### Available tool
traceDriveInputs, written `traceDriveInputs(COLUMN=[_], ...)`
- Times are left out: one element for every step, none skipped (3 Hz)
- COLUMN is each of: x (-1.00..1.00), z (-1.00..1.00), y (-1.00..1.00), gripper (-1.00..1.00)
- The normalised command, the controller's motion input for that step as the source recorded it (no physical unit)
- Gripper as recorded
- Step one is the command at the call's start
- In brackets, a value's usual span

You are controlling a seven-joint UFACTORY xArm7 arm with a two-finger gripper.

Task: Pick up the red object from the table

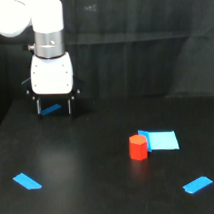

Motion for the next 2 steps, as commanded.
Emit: traceDriveInputs(x=[0.91, 0.97], z=[0.00, -0.23], y=[-0.62, -0.57], gripper=[1.00, 0.96])
